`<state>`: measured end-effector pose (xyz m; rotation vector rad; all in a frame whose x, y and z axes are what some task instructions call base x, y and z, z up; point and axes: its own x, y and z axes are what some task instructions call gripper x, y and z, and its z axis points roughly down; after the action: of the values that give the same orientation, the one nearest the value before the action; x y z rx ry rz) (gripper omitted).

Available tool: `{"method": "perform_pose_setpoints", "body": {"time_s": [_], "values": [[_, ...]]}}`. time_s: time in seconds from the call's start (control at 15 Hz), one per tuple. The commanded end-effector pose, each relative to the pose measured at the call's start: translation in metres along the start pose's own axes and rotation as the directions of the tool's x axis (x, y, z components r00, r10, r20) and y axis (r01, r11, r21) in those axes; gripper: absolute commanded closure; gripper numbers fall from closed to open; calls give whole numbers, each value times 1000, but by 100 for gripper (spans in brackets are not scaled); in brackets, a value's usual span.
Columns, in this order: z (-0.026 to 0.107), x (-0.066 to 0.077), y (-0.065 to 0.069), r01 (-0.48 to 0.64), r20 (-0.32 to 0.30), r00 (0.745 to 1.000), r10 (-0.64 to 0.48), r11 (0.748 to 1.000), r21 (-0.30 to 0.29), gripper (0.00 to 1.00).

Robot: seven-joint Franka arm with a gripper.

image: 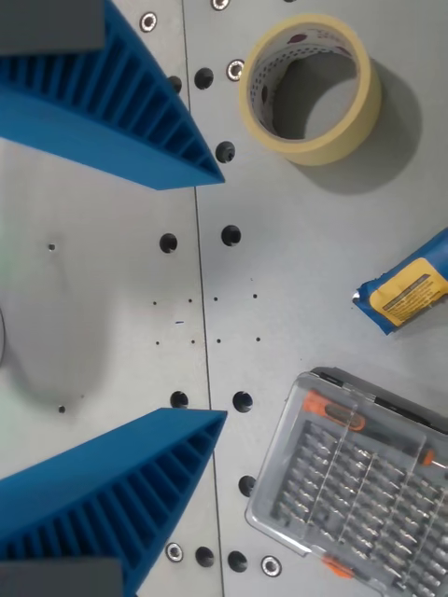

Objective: Move above the blue bag

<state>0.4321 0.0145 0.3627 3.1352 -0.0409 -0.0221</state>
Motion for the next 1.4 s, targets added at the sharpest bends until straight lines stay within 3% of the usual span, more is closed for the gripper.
{"method": "perform_pose_setpoints", "body": {"time_s": [0.07,0.67,1.4], "values": [[9,5,-2,104,-32,994,-104,995,-6,0],[49,22,-10,281,-41,959,-282,959,-27,0],[103,52,-21,482,-6,876,-483,875,-49,0]]}}
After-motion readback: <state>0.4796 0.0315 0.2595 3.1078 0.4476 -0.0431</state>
